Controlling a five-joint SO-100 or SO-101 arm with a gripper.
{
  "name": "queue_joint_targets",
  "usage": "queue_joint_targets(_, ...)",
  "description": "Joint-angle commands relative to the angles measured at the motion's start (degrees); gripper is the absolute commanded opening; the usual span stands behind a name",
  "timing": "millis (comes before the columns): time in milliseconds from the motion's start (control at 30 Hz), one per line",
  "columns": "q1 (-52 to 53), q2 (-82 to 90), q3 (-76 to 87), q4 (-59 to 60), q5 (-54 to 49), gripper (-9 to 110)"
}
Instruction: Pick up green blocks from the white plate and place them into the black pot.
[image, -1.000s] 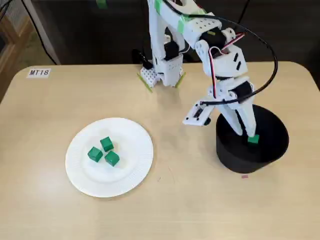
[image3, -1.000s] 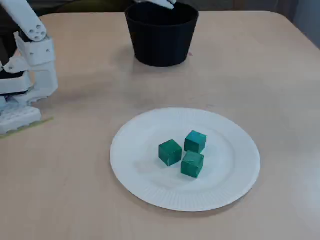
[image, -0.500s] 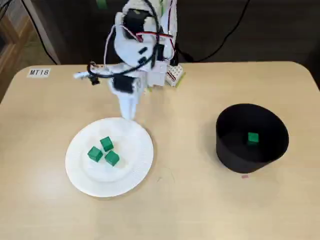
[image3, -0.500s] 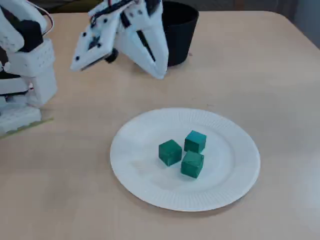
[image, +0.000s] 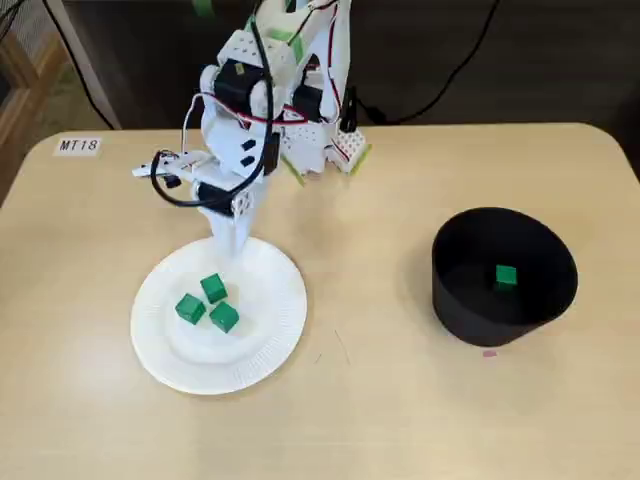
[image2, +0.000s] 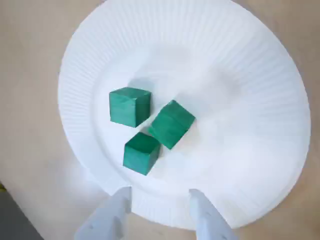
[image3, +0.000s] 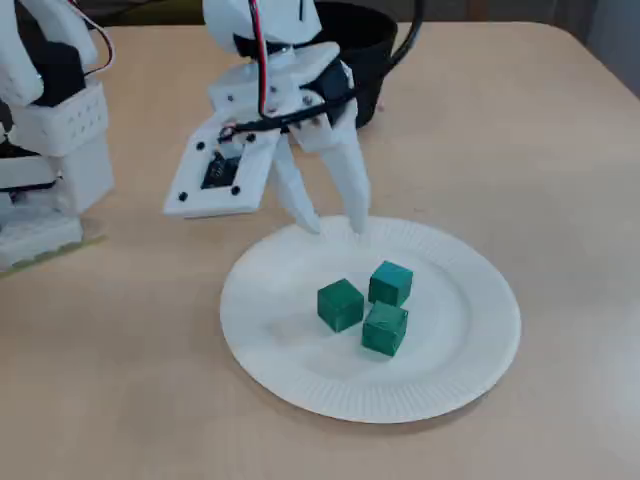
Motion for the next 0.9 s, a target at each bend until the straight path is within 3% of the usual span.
queue_joint_targets(0,0.35,-4.83,-5.19,0.53,0.18,23)
queue_joint_targets(467,-5.01,-28.48,-29.88,7.38,6.68,29)
queue_joint_targets(867,-5.45,-34.98,-32.52,7.21,9.32,28)
